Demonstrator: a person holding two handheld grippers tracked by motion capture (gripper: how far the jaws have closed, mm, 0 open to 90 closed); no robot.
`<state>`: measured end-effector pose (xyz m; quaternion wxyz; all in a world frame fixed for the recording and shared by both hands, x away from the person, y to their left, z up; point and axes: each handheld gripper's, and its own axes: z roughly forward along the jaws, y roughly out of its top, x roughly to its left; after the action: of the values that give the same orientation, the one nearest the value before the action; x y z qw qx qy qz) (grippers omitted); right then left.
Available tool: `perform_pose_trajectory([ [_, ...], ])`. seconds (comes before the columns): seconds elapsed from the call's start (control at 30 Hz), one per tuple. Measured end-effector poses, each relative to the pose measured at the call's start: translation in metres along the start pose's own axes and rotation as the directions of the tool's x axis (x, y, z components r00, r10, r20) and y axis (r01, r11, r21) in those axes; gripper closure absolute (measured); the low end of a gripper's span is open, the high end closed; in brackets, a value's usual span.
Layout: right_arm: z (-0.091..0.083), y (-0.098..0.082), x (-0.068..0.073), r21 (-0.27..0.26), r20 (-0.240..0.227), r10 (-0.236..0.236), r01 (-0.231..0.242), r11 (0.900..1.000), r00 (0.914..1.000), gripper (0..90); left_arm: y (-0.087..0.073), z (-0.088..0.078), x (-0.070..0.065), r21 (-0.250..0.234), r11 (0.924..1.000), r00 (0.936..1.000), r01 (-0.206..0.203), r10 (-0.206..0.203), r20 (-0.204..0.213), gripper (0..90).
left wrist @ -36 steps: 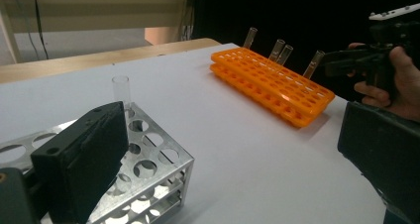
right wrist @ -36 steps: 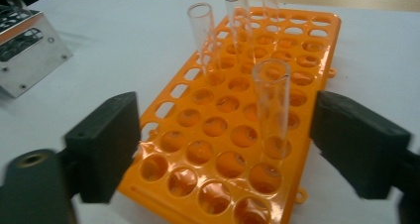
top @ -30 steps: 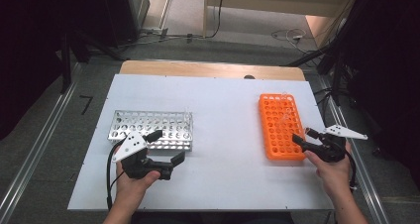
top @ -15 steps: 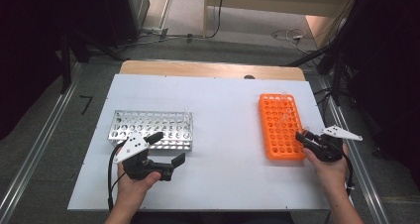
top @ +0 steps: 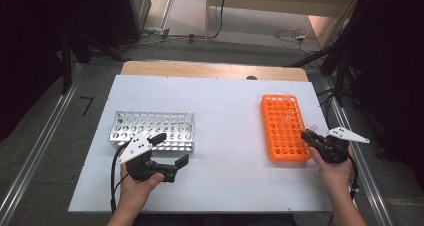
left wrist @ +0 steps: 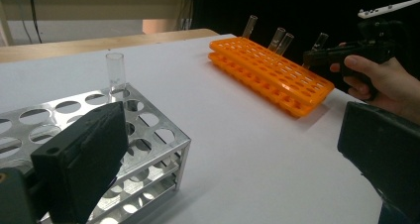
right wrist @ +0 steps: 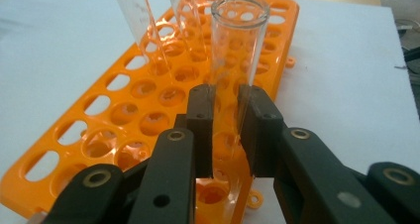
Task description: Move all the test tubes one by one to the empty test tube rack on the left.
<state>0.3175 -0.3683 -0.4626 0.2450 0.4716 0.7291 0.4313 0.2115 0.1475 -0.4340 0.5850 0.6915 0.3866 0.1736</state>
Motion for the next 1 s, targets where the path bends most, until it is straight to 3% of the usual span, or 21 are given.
perform_pose_trajectory([
  [0.3,-0.021,0.019,0.006,-0.040,-0.007,-0.020,0.020,0.999,0.9998,73.9,0.000,0.001,-0.001,0.006,0.9999,0.9999,-0.010,0.010,0.003,0.0],
  [0.5,-0.031,0.026,0.019,-0.049,-0.049,-0.050,0.048,0.998,0.9975,74.0,0.000,0.002,-0.003,0.008,0.9999,0.9999,-0.015,0.015,0.007,0.0],
  [0.6,-0.033,0.028,0.033,-0.049,-0.118,-0.066,0.060,0.997,0.9909,74.0,0.000,0.003,-0.006,0.009,0.9998,0.9997,-0.020,0.020,0.014,0.0],
  [0.73,-0.034,0.030,0.045,-0.048,-0.157,-0.091,0.085,0.995,0.9834,74.0,0.000,0.005,-0.007,0.009,0.9997,0.9995,-0.024,0.023,0.019,0.0],
  [0.77,-0.034,0.031,0.053,-0.049,-0.186,-0.101,0.094,0.994,0.9773,74.0,0.000,0.005,-0.008,0.010,0.9997,0.9995,-0.024,0.024,0.020,0.0],
  [1.0,-0.032,0.032,0.082,-0.041,-0.262,-0.146,0.141,0.989,0.9538,74.0,0.002,0.008,-0.012,0.007,0.9996,0.9991,-0.026,0.025,0.034,0.0],
])
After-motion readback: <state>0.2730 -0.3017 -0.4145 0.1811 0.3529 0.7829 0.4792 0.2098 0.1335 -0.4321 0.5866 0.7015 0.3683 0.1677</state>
